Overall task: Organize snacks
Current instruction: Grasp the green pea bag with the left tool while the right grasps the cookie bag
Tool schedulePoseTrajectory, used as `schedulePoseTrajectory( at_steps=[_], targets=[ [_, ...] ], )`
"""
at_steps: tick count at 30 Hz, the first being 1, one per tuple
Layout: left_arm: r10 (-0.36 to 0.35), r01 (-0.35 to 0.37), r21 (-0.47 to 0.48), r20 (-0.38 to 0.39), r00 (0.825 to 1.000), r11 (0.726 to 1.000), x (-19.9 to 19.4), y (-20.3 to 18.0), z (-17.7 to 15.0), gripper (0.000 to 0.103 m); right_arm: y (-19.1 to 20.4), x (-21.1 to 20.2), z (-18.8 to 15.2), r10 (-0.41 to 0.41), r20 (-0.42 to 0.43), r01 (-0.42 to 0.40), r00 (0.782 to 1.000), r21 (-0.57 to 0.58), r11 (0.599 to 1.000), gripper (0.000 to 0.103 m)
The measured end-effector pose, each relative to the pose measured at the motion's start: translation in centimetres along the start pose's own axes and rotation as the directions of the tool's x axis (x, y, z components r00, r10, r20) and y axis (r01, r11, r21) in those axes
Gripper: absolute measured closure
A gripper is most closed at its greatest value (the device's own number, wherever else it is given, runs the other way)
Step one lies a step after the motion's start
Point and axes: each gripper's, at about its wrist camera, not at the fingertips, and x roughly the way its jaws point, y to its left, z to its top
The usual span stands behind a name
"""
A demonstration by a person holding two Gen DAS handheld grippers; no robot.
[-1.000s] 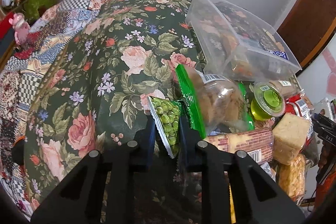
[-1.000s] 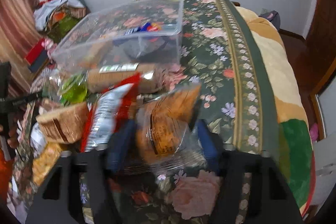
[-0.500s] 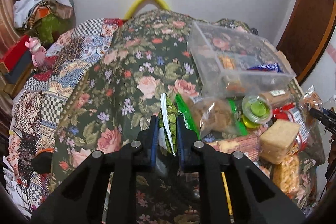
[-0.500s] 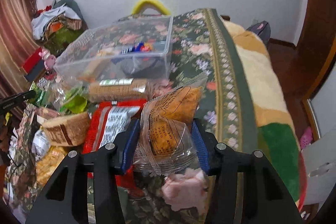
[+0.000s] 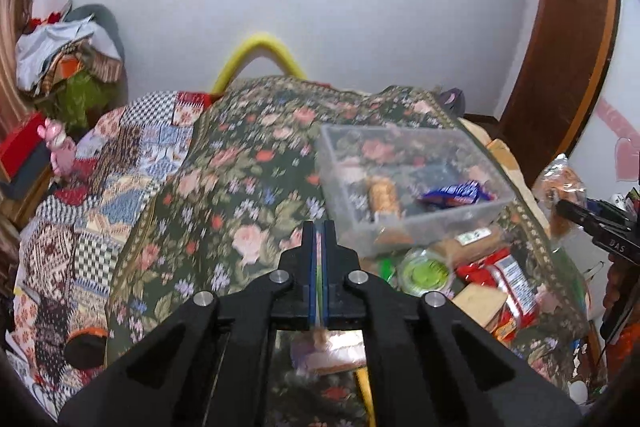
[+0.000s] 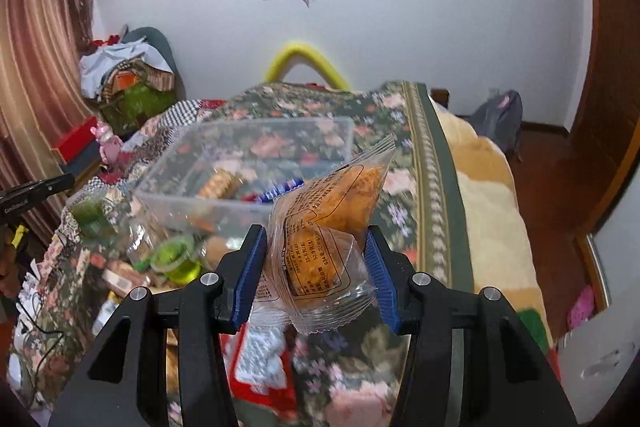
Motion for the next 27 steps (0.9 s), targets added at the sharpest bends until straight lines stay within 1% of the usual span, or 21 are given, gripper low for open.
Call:
schedulePoseTrajectory(
  at_steps=[2, 5, 6, 7, 9, 10, 11, 12, 13, 16, 18, 20, 21, 23, 25, 27],
  targets=[
    [-0.005, 0.005, 0.026, 0.001, 1.0, 1.0, 0.1, -0.5, 0.4, 0.102, 0.6, 0.2, 0.4, 0.014, 0.008, -0.014, 1.0, -0.01, 1.0, 0.056],
    [0.037, -0.036, 0.051, -0.008, 0.999, 0.998, 0.3, -0.7, 0.1, 0.099, 1.3, 0.7, 0.4, 0.035, 0.008, -0.035, 0.999, -0.019, 0.999, 0.056],
    [0.029, -0.028, 0.047, -0.036, 0.999, 0.999, 0.7, -0.4, -0.3, 0.093, 1.4, 0.8, 0.3, 0.04, 0.005, -0.04, 0.999, -0.02, 0.999, 0.056],
    [0.018, -0.016, 0.033, -0.063, 0.998, 0.999, 1.2, 0.1, -0.6, 0.09, 1.6, 0.9, 0.2, 0.045, 0.001, -0.045, 0.999, -0.021, 0.999, 0.056],
    [0.022, -0.021, 0.01, -0.106, 0.994, 1.0, 2.2, 1.1, -1.6, 0.072, 1.7, 1.2, -0.1, 0.054, -0.013, -0.054, 0.998, -0.018, 0.998, 0.056],
    [0.025, -0.025, 0.002, -0.125, 0.992, 1.0, 2.7, 1.5, -2.1, 0.068, 1.7, 1.4, -0.3, 0.056, -0.02, -0.056, 0.998, -0.016, 0.998, 0.056],
    [0.023, -0.024, -0.007, -0.147, 0.989, 1.0, 3.2, 1.9, -2.7, 0.058, 1.7, 1.5, -0.4, 0.057, -0.026, -0.057, 0.998, -0.015, 0.998, 0.056],
    [0.017, -0.02, -0.015, -0.17, 0.985, 1.0, 3.9, 2.3, -3.4, 0.055, 1.6, 1.6, -0.5, 0.057, -0.031, -0.058, 0.998, -0.014, 0.998, 0.056],
    [0.021, -0.026, -0.021, -0.19, 0.982, 0.999, 4.6, 2.8, -4.1, 0.053, 1.6, 1.6, -0.6, 0.058, -0.035, -0.058, 0.998, -0.011, 0.998, 0.056],
    [0.04, -0.053, -0.042, -0.251, 0.967, 0.998, 6.7, 4.1, -5.7, 0.053, 1.2, 1.8, -0.7, 0.056, -0.048, -0.057, 0.997, -0.004, 0.998, 0.056],
    [0.043, -0.065, -0.069, -0.28, 0.959, 0.995, 8.1, 5.0, -6.5, 0.053, 1.0, 1.9, -0.9, 0.055, -0.057, -0.054, 0.997, 0.002, 0.999, 0.056],
    [0.037, -0.069, -0.1, -0.296, 0.955, 0.993, 9.3, 5.8, -6.8, 0.052, 1.0, 2.1, -0.9, 0.052, -0.064, -0.052, 0.997, 0.004, 0.999, 0.056],
    [0.027, -0.064, -0.117, -0.297, 0.954, 0.991, 9.7, 6.1, -6.9, 0.05, 1.0, 2.1, -1.0, 0.051, -0.066, -0.051, 0.997, 0.004, 0.999, 0.056],
    [0.022, -0.061, -0.128, -0.292, 0.956, 0.99, 10.4, 6.3, -6.8, 0.049, 1.1, 2.2, -1.1, 0.05, -0.072, -0.05, 0.996, 0.001, 0.999, 0.056],
    [0.03, -0.063, -0.11, -0.281, 0.959, 0.992, 10.8, 6.2, -6.6, 0.048, 1.2, 2.3, -1.1, 0.048, -0.078, -0.049, 0.996, -0.005, 0.999, 0.056],
    [0.029, -0.062, -0.106, -0.284, 0.958, 0.992, 11.5, 6.0, -6.5, 0.048, 1.2, 2.5, -1.2, 0.048, -0.082, -0.049, 0.996, -0.008, 0.999, 0.056]
  ],
)
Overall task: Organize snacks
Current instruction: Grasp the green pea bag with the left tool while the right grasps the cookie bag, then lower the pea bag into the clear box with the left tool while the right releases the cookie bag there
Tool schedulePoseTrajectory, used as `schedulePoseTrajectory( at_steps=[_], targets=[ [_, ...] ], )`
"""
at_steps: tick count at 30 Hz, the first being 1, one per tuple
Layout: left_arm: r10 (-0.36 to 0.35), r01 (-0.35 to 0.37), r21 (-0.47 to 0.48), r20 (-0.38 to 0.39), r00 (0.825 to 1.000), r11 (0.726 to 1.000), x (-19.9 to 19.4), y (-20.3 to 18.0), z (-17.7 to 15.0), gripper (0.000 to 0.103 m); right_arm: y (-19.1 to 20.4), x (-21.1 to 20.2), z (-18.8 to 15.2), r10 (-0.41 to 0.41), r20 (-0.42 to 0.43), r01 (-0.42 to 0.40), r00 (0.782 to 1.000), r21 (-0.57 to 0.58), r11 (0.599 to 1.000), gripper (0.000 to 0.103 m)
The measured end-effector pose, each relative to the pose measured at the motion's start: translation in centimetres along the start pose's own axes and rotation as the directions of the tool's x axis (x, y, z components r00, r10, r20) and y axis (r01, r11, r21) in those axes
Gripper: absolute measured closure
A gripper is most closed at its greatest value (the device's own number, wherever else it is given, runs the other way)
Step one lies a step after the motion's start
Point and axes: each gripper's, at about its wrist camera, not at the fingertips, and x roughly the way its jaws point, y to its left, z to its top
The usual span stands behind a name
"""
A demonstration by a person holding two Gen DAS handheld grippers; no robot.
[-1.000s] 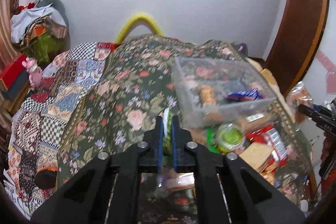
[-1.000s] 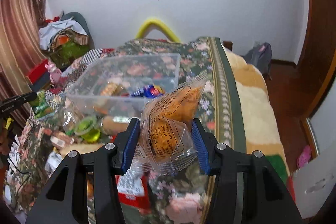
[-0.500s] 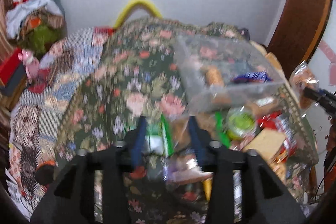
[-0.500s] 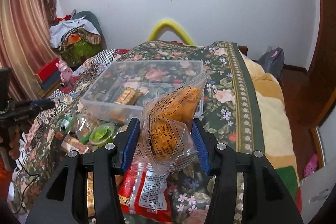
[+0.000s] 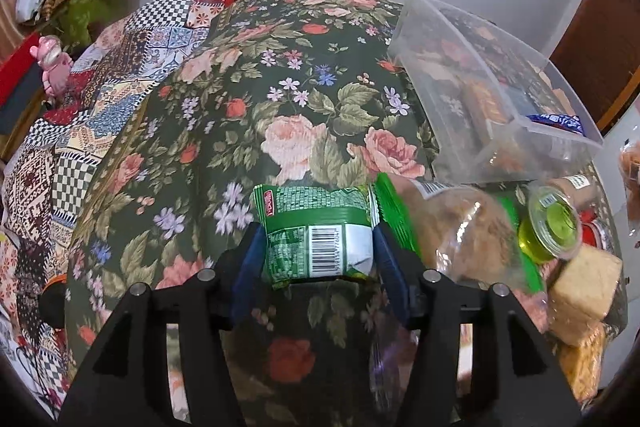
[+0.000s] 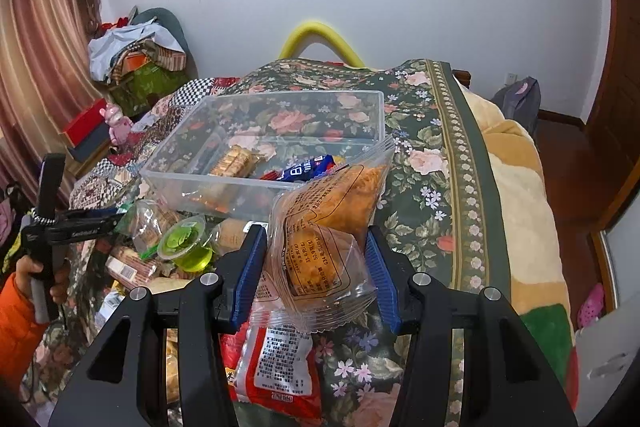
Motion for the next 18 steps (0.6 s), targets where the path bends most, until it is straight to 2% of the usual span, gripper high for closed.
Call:
schedulePoseTrajectory(
  at_steps=[2, 7, 12, 18],
  targets=[
    [-0.007, 0.007, -0.003, -0.01, 1.0, 1.0, 0.6, 0.0, 0.2, 0.048, 0.0, 0.2, 0.0, 0.004, -0.003, -0.004, 1.0, 0.003, 1.0, 0.056],
    [-0.028, 0.028, -0.02, 0.024, 0.999, 0.999, 1.2, 0.4, 0.8, 0.05, 0.4, 0.3, 0.0, 0.014, -0.005, -0.014, 1.0, 0.001, 1.0, 0.056],
    [-0.001, 0.0, 0.008, 0.057, 0.998, 1.0, 0.9, -0.2, 0.9, 0.059, 0.4, 0.6, -0.1, 0.014, -0.009, -0.014, 1.0, -0.001, 1.0, 0.056],
    [0.027, -0.031, 0.032, 0.121, 0.992, 0.999, -1.7, -0.8, 1.1, 0.06, 0.6, 0.6, 0.5, 0.018, 0.003, -0.018, 1.0, -0.001, 1.0, 0.056]
  ],
)
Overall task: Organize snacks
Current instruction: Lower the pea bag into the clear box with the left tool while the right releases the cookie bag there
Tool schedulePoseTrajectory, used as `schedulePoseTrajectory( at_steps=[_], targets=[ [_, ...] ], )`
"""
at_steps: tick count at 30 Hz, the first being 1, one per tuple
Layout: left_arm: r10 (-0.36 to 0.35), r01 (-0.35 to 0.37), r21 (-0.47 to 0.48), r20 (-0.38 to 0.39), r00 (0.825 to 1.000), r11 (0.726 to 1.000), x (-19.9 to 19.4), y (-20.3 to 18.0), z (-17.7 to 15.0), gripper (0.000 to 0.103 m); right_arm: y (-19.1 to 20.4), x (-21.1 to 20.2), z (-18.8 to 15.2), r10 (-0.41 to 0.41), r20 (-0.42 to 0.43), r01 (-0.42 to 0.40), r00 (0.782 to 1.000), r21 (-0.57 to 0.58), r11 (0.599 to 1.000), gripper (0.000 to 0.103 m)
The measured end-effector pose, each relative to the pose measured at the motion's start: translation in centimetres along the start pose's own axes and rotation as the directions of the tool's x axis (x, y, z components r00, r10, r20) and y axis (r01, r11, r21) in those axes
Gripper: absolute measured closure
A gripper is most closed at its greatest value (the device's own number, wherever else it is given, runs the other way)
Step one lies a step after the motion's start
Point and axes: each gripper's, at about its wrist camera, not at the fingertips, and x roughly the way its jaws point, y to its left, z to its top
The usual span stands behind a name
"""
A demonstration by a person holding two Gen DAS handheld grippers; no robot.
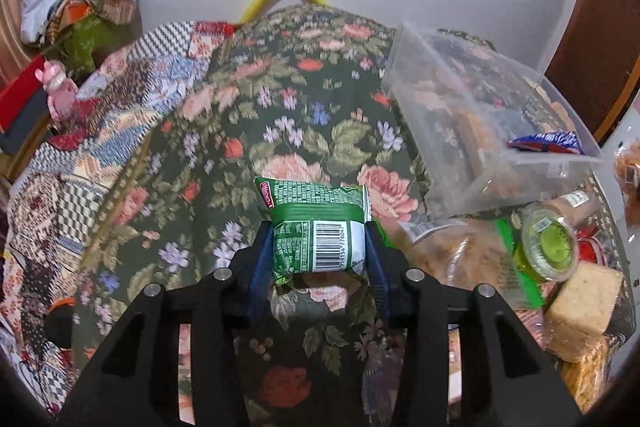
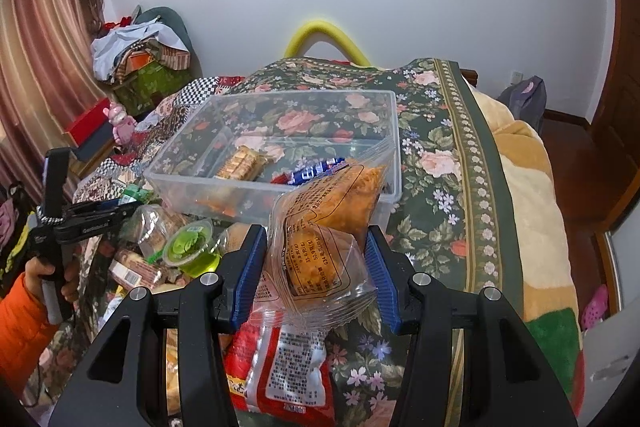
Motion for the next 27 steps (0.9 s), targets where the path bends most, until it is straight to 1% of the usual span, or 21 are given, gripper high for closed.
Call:
schedulePoseTrajectory(
  at_steps=[3, 5, 9, 14, 17, 20, 24, 27],
  targets=[
    [0.001, -0.001, 0.019, 0.043, 0.999, 1.0, -2.0, -0.5, 0.9, 0.06, 0.4, 0.0, 0.8, 0.006, 0.015, -0.006, 1.0, -0.004, 1.0, 0.056],
    [-0.012, 0.01, 0.029, 0.072, 0.997, 1.0, -3.3, -1.0, 1.7, 0.06, 0.7, 0.1, 1.4, 0.009, 0.028, -0.009, 1.0, -0.013, 1.0, 0.056],
    [-0.054, 0.048, 0.051, 0.123, 0.991, 0.998, -5.4, -2.6, 3.4, 0.06, 1.7, 0.7, 2.9, 0.017, 0.049, -0.016, 0.999, -0.036, 0.999, 0.056],
    [-0.107, 0.093, 0.092, 0.156, 0.982, 0.991, -6.3, -5.3, 5.2, 0.06, 2.8, 2.3, 4.7, 0.024, 0.055, -0.021, 0.998, -0.058, 0.998, 0.056],
    [-0.134, 0.117, 0.117, 0.154, 0.979, 0.986, -5.8, -7.2, 6.1, 0.06, 3.5, 3.5, 5.4, 0.026, 0.044, -0.022, 0.999, -0.071, 0.997, 0.056],
    [-0.144, 0.126, 0.131, 0.141, 0.979, 0.983, -4.9, -8.6, 6.5, 0.06, 4.1, 4.9, 6.0, 0.029, 0.021, -0.027, 0.999, -0.084, 0.996, 0.056],
    [-0.161, 0.147, 0.136, 0.101, 0.982, 0.98, -2.8, -9.8, 6.9, 0.06, 4.6, 7.4, 6.3, 0.012, -0.021, -0.014, 1.0, -0.1, 0.995, 0.056],
    [-0.162, 0.151, 0.137, 0.071, 0.984, 0.979, -1.4, -10.2, 7.1, 0.06, 4.3, 8.6, 6.5, 0.018, -0.046, -0.022, 0.999, -0.091, 0.996, 0.056]
  ],
)
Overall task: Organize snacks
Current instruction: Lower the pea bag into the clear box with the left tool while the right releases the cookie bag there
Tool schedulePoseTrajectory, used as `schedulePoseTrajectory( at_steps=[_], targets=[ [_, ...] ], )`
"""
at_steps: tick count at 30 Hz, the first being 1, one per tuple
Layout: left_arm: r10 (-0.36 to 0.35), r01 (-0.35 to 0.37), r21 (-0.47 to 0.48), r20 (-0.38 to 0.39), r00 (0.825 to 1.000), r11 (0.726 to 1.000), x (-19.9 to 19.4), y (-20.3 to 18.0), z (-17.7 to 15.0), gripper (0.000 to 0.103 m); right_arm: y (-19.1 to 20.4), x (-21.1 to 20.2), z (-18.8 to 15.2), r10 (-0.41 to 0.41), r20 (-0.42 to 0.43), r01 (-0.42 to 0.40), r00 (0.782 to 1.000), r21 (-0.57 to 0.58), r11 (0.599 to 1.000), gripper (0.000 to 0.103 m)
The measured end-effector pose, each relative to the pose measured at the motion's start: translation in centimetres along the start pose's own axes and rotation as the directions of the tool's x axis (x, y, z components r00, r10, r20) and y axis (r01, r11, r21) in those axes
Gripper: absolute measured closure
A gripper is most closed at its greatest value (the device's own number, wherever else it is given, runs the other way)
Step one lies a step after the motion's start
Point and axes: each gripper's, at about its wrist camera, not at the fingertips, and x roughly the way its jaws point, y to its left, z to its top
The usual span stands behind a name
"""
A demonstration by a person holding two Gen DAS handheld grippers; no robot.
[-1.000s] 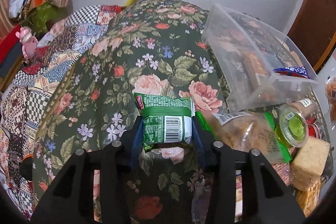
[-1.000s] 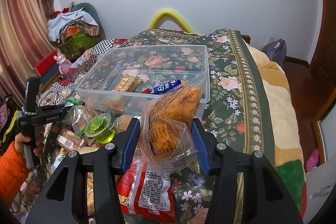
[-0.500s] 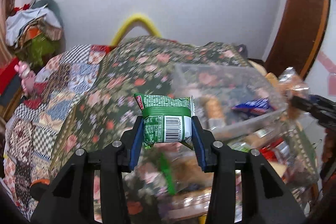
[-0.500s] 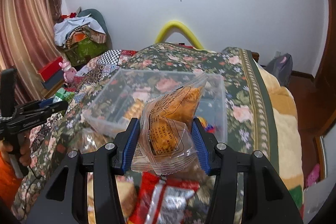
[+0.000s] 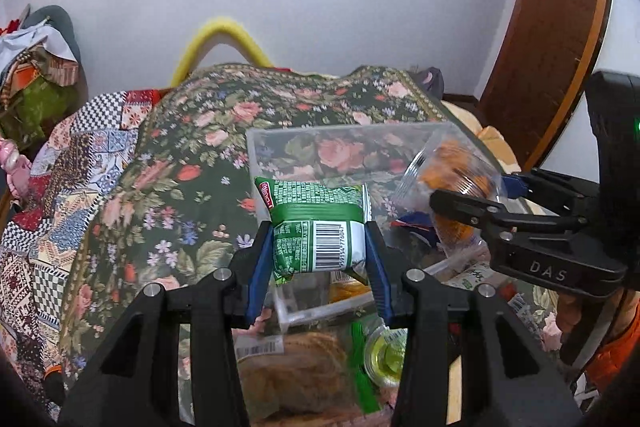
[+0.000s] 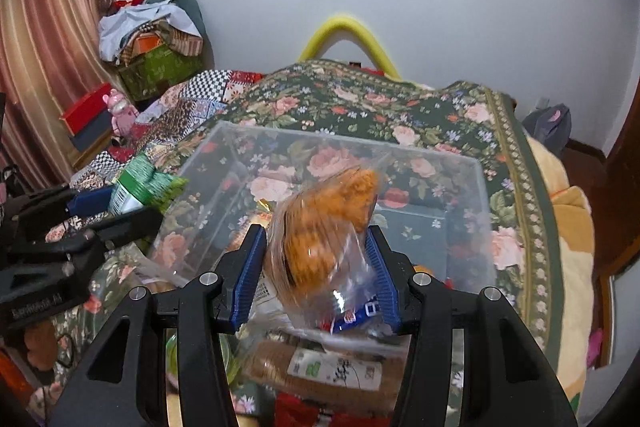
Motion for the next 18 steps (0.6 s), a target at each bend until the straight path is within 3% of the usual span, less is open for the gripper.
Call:
schedulePoseTrajectory(
  at_steps=[7, 10, 18],
  targets=[
    [-0.021, 0.021, -0.011, -0.059, 0.998, 1.0, 2.6, -0.1, 0.0, 0.058, -0.1, 1.9, 0.4, -0.015, -0.046, 0.014, 0.999, -0.024, 1.0, 0.058],
    [0.009, -0.008, 0.014, -0.055, 0.998, 1.0, 2.8, -0.7, -0.1, 0.056, 0.0, 1.6, 0.2, -0.019, -0.045, 0.018, 0.999, -0.039, 0.999, 0.058],
    [0.004, -0.004, 0.004, -0.039, 0.999, 1.0, 0.5, -0.8, -0.1, 0.054, -0.6, -1.1, -0.3, -0.005, -0.02, 0.004, 1.0, -0.021, 1.0, 0.052]
  ],
)
